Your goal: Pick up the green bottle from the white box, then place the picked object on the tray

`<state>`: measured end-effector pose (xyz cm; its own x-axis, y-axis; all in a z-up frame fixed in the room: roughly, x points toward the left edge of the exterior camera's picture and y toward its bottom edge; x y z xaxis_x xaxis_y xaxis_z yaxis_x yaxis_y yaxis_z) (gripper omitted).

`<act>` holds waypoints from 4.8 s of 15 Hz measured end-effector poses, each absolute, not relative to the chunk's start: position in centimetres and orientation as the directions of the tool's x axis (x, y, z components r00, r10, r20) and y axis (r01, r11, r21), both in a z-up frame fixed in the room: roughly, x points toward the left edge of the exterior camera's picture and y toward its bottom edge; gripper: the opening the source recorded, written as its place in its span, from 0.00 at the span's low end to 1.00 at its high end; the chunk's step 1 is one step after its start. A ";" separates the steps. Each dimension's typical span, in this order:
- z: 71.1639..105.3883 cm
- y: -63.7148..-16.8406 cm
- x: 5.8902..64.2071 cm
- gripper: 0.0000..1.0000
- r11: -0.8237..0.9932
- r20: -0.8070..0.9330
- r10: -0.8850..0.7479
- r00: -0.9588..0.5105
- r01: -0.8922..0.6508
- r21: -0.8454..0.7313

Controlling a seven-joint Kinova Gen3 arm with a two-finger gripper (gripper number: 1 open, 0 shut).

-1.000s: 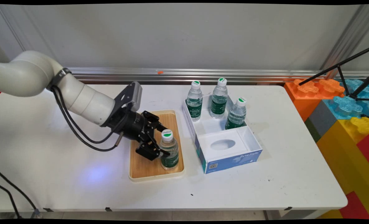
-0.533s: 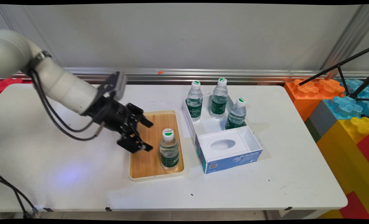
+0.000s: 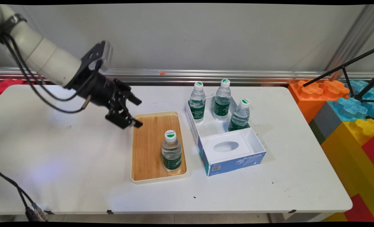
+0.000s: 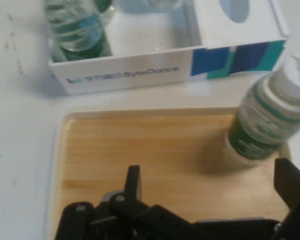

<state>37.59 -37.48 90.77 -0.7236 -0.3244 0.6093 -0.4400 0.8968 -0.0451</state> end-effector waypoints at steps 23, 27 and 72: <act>84.9 -56.9 33.8 1.00 0.957 0.698 -0.115 -0.707 -0.267 -0.113; 82.7 -57.7 32.7 1.00 0.972 0.720 -0.075 -0.690 -0.211 -0.100; 89.7 -54.0 31.6 0.00 0.895 0.828 -0.231 -0.510 -0.445 -0.024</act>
